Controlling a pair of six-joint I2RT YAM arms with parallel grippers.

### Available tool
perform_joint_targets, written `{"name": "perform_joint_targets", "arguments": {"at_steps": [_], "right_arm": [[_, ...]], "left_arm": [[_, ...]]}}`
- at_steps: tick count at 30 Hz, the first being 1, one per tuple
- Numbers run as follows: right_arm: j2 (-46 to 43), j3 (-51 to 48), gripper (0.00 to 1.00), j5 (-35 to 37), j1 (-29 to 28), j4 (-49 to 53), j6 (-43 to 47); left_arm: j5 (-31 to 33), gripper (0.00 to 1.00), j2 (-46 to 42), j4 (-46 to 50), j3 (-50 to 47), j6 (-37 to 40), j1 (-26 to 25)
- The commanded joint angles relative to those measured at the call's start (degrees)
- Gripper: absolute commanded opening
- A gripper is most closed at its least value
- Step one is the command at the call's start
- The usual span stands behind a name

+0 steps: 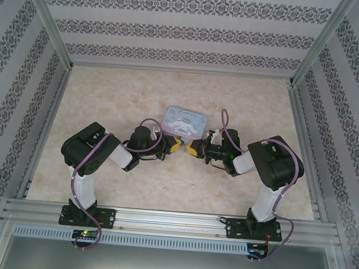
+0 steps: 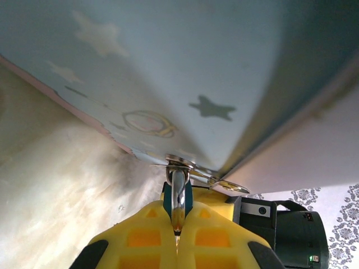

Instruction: Unlock the padlock with the key

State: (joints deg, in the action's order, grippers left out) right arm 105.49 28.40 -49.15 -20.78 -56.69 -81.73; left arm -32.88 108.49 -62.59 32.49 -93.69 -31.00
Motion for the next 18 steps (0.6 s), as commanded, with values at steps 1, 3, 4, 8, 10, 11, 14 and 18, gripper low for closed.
{"name": "perform_joint_targets", "arguments": {"at_steps": [1,3,4,8,10,11,14,18], "right_arm": [[1.36,2.13,0.00,0.25,0.92,-0.71,3.92],[1.66,2.51,0.00,-0.05,1.13,-0.66,4.34],[1.96,2.71,0.00,-0.16,1.28,-0.63,4.55],[2.78,3.20,0.00,-0.77,2.18,-0.87,4.67],[2.87,3.56,0.00,-1.06,2.38,-0.97,4.40],[2.88,3.74,0.00,-1.20,2.34,-0.97,4.30],[2.69,4.20,0.00,-1.87,2.37,-0.88,4.51],[2.78,4.71,0.00,-2.86,2.60,-0.75,5.40]], "left_arm": [[-4.63,0.00,-3.11,-6.41,1.87,-0.52,-0.92],[-4.73,0.00,-3.03,-6.70,1.93,-0.52,-0.90],[-4.82,0.00,-2.99,-6.89,1.89,-0.60,-0.94],[-5.00,0.00,-2.85,-7.27,1.95,-0.62,-0.96],[-5.08,0.00,-2.76,-7.45,2.04,-0.73,-1.00],[-5.24,0.00,-2.75,-7.63,2.01,-0.70,-1.02],[-5.43,0.00,-2.75,-7.70,2.14,-0.62,-1.01],[-5.61,0.00,-2.75,-7.98,1.97,-0.62,-1.08]]}}
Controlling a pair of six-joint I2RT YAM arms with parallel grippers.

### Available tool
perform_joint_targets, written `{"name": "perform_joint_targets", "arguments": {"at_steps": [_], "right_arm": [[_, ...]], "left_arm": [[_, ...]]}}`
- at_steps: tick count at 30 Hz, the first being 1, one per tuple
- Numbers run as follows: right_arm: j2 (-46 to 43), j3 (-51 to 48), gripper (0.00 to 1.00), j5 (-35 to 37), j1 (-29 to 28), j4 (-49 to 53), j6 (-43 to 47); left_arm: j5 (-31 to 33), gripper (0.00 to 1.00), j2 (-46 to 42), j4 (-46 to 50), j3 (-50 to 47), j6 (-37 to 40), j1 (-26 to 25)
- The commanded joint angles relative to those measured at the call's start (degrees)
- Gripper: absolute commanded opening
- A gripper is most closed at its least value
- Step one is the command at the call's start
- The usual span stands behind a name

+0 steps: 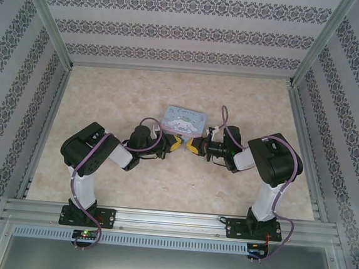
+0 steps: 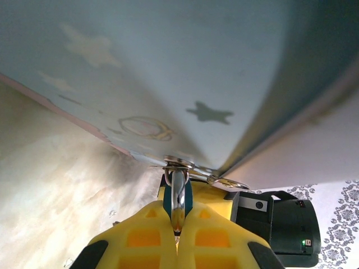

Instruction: Unlock the padlock with the key

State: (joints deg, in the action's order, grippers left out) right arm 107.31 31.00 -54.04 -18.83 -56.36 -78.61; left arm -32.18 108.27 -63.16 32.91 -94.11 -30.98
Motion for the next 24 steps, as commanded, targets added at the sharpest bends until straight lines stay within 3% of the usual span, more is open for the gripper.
{"name": "perform_joint_targets", "arguments": {"at_steps": [1,11,24], "right_arm": [[1.13,2.35,0.00,1.73,0.81,-1.12,2.45],[2.83,5.71,0.00,0.44,-0.13,-5.23,-4.60],[4.91,6.24,0.00,-0.97,2.28,-2.67,-1.34]], "left_arm": [[-6.40,0.00,-2.54,-7.46,1.61,-0.17,-1.11],[-7.10,0.00,-1.76,-8.13,2.70,-0.11,-1.98],[-6.99,0.00,-0.98,-9.48,2.13,-0.90,-2.15]]}}
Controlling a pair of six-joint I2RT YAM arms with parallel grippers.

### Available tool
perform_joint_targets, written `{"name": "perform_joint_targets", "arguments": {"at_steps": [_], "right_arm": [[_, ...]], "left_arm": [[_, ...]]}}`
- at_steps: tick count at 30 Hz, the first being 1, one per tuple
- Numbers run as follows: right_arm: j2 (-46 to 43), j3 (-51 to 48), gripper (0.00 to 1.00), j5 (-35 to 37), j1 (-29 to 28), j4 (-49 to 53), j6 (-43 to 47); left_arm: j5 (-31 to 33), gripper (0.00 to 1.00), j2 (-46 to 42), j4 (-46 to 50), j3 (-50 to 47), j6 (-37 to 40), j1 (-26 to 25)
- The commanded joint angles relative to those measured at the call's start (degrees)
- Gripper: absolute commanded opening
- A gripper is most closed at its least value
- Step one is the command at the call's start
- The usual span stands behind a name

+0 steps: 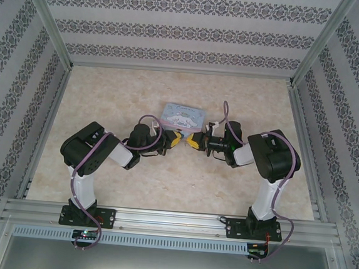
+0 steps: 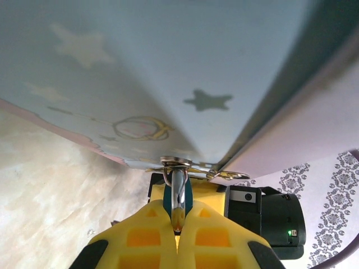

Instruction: Unlock the padlock with the key

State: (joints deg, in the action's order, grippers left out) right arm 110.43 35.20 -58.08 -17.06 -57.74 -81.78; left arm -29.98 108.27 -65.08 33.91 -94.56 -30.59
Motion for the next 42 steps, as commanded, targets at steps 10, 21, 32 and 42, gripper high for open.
{"name": "perform_joint_targets", "arguments": {"at_steps": [10,21,32,42], "right_arm": [[2.34,2.59,0.00,1.23,1.96,-0.36,2.77],[1.10,3.27,0.00,2.17,-0.26,-0.62,-0.04],[2.68,7.63,0.00,6.26,-4.73,-0.80,-3.02],[1.37,7.39,0.14,8.84,-4.04,0.16,-3.45]], "left_arm": [[-9.66,0.00,-1.13,-7.52,0.70,-0.01,-2.59],[-10.71,0.00,-0.30,-6.55,0.64,1.19,-2.66],[-10.85,0.00,1.07,-7.59,1.32,0.74,-3.34],[-3.35,0.00,1.96,-4.55,-0.99,0.70,-3.25]]}}
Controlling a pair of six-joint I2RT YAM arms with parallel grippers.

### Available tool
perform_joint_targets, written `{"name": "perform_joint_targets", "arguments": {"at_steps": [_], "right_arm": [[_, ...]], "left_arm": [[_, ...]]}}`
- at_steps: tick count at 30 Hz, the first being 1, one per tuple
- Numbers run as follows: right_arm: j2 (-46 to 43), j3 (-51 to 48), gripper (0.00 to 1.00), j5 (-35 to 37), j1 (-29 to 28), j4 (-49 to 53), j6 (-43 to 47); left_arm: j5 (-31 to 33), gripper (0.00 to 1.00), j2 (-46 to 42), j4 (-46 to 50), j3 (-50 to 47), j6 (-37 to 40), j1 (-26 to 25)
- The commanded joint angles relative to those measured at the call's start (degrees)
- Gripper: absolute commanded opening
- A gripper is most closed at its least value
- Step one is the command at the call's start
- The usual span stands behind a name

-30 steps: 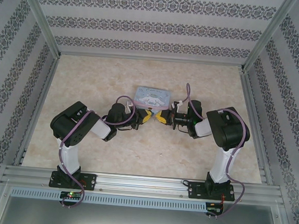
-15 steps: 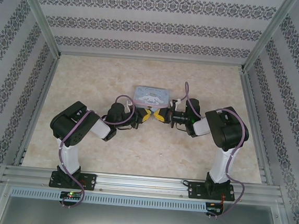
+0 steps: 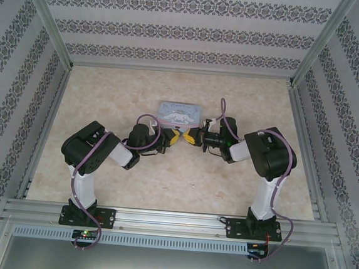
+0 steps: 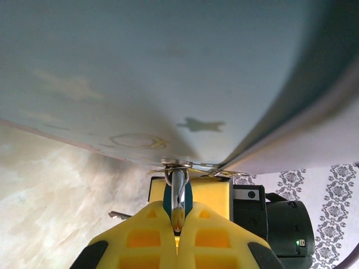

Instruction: Unlock the padlock with the key

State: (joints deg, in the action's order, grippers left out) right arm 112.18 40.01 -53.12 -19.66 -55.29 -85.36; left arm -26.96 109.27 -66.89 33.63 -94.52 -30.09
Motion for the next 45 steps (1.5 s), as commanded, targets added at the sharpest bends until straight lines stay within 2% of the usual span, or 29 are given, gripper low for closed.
{"name": "perform_joint_targets", "arguments": {"at_steps": [1,4,9,15,21,24,26,30,34,38,45], "right_arm": [[-0.59,2.25,0.21,4.12,-1.28,-2.02,0.44],[-1.54,0.43,0.36,4.56,-0.67,-1.78,1.15],[-4.56,-4.13,0.55,4.56,0.54,0.39,3.62],[-10.19,-11.07,0.68,3.59,3.16,5.92,8.46],[-21.08,-11.25,0.68,4.88,3.29,24.75,20.05],[-27.10,-8.35,0.67,8.68,2.55,39.32,29.29],[-30.76,-3.90,0.65,13.98,0.50,51.63,37.91],[-33.78,3.55,0.62,24.23,-4.77,64.61,49.85],[-32.05,11.23,0.52,42.34,-12.36,76.96,62.95],[-29.21,13.83,0.39,52.30,-16.39,80.15,69.67],[-25.74,14.29,0.37,58.98,-20.57,79.48,76.23]], "left_arm": [[-5.52,0.00,1.04,-2.19,-0.69,0.73,-3.76],[-3.33,0.00,1.33,-0.93,-0.98,1.09,-3.68],[-1.58,0.00,2.12,-0.12,-0.54,1.44,-3.71],[-1.61,0.00,2.69,1.07,1.10,2.38,-3.58],[-2.43,0.00,2.44,2.71,2.31,3.00,-3.40],[-3.00,0.00,2.08,4.03,2.81,3.30,-3.25],[-3.46,0.00,1.75,5.02,3.22,3.51,-3.01],[-4.41,0.00,1.08,7.05,4.19,4.25,-2.69],[-5.43,0.00,0.59,8.84,4.93,4.60,-2.54],[-6.59,0.00,0.42,10.23,5.43,4.60,-2.52],[-7.49,0.00,-0.02,11.33,5.97,4.96,-2.35]]}}
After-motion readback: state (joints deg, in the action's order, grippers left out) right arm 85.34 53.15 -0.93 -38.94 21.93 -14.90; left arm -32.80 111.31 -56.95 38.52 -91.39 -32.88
